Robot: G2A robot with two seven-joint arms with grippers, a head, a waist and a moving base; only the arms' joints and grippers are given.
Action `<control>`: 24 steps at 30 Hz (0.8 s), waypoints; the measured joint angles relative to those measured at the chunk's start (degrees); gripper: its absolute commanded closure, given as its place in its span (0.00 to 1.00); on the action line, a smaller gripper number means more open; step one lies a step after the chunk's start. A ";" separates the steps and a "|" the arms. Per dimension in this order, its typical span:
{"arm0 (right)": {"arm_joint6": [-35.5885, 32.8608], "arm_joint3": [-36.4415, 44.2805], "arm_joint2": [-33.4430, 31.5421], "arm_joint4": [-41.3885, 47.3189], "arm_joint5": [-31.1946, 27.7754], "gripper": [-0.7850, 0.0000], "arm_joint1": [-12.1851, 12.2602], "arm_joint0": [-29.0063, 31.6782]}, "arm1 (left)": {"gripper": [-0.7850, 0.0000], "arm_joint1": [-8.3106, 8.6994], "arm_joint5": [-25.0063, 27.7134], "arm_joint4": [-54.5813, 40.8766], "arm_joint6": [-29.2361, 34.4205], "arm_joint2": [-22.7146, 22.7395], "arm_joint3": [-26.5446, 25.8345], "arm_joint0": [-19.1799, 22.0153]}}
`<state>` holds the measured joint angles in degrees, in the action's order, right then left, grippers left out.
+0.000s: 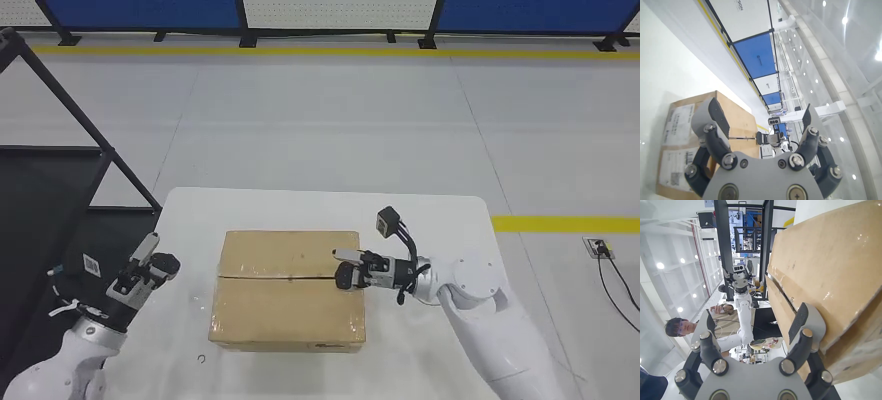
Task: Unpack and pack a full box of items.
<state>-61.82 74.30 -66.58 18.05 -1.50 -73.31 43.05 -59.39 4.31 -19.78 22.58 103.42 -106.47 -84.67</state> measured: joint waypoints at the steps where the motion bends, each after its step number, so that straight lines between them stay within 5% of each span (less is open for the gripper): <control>1: 0.03 -0.70 0.32 -0.14 -0.05 0.00 -0.03 -0.36 | 0.00 -0.04 -0.64 -0.39 -0.29 0.83 0.13 -1.36; 7: 0.33 -2.44 1.65 0.45 -1.07 0.00 -0.34 -2.16 | 0.00 -0.24 -3.31 -6.59 3.25 3.24 -0.86 -6.28; 16: 0.34 -2.43 1.64 0.43 -1.05 0.00 -0.34 -2.16 | 0.00 -0.19 -3.39 -5.49 2.49 3.15 -0.65 -6.31; 24: 0.92 -0.11 1.43 -0.02 -1.78 0.00 0.00 -0.72 | 0.00 0.19 -4.01 21.99 -3.77 -1.62 -0.08 -9.61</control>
<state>-60.90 74.19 -65.16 18.04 -3.28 -73.30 42.33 -59.20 0.29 2.21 18.81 101.80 -106.55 -94.28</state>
